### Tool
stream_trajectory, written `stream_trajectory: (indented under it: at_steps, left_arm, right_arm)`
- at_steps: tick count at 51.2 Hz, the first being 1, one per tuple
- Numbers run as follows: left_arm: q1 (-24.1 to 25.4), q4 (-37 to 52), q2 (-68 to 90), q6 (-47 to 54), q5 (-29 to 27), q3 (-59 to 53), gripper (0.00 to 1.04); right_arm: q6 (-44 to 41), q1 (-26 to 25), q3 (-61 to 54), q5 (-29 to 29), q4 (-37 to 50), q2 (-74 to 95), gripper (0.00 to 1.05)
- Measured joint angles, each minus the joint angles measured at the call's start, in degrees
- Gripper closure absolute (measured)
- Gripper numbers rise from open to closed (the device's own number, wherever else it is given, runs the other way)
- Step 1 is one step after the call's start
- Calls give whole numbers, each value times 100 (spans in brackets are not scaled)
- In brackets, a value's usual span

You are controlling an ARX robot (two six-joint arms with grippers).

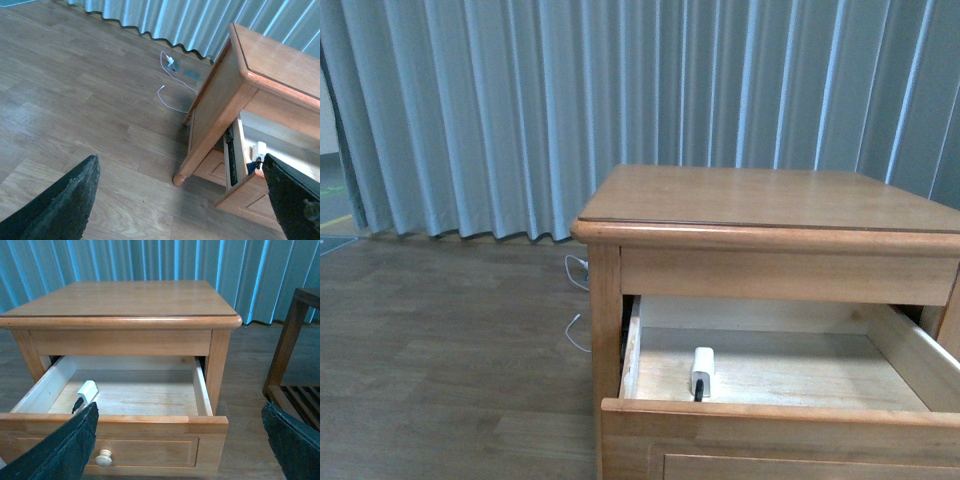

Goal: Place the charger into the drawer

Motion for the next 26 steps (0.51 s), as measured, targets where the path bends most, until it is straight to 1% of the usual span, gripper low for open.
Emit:
stream_trajectory:
  at_steps: [7,8,10,11,12,13,14,17,21,22,26]
  left_arm:
    - [4,7,-35,-42,35,-7,6]
    - [52,129,-105,116,164,-57,8]
    - [227,588,-289,525,654,-269,15]
    - [330,772,-391,699,813,-387,19]
    - [490,931,-535,1113,1137,-525,24]
    - [643,986,-680,1377,1353,-610,30]
    - [750,1001,-756,1596,1458,-649,33]
    - [1207,1012,-962,2041,1893,-839,49]
    - [1528,1008,-1108,2210,2232,-990,64]
    - [1565,1008,-1123,2225,2271,-1005,66]
    - [1845,1005,-1246,2306,2527,-1110,80]
  right_arm:
    - [0,0,2,7,0,0,8]
    - [0,0,2,4,0,0,8]
    - [0,0,2,2,0,0,8]
    - [-2,0,0,0,0,0,8]
    - [0,0,0,0,0,0,8]
    - [-2,0,2,0,0,0,8]
    - [-2,0,0,0,0,0,8]
    - [-2,0,0,0,0,0,8]
    - [0,0,2,2,0,0,8]
    - [-2,0,0,2,0,0,8]
    - [-2,0,0,0,0,0,8]
